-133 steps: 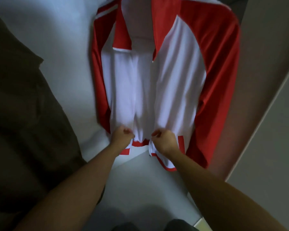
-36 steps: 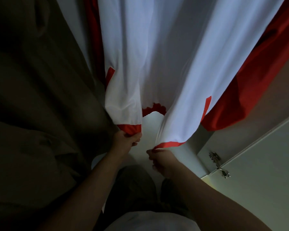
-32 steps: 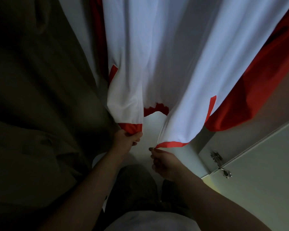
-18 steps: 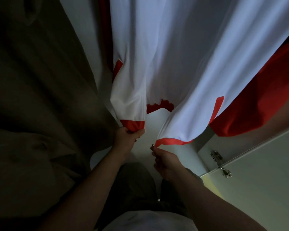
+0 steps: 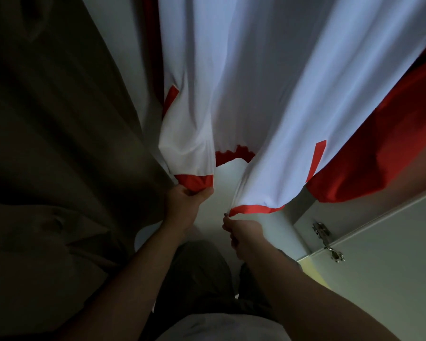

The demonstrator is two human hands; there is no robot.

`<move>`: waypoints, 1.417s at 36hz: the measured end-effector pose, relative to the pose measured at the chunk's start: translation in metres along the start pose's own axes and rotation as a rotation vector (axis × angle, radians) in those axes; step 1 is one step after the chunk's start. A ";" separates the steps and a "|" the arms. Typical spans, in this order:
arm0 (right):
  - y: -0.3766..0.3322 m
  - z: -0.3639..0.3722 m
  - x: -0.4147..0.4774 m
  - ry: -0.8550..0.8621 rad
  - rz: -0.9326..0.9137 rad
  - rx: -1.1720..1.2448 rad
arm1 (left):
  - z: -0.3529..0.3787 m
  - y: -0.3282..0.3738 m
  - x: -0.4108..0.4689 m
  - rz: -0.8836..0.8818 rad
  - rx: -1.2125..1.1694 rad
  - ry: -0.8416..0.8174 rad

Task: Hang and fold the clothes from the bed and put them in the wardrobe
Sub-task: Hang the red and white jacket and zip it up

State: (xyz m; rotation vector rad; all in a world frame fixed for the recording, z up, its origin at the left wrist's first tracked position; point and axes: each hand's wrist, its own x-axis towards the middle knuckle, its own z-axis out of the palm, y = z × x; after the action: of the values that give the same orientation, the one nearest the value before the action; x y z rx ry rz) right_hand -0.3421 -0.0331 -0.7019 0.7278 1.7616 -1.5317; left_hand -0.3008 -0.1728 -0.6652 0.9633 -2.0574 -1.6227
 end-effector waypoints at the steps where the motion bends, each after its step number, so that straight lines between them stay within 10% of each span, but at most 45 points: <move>1: 0.001 -0.001 0.002 0.003 0.013 0.018 | 0.000 0.000 0.000 -0.004 0.001 0.001; 51: -0.049 0.021 -0.060 -0.291 0.055 0.337 | 0.000 0.011 0.003 0.104 0.063 0.015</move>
State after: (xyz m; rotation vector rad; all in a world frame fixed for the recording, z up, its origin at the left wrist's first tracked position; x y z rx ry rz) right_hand -0.3413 -0.0602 -0.6262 0.6661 1.2777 -1.8172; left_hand -0.3059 -0.1739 -0.6550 0.8709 -2.1225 -1.5022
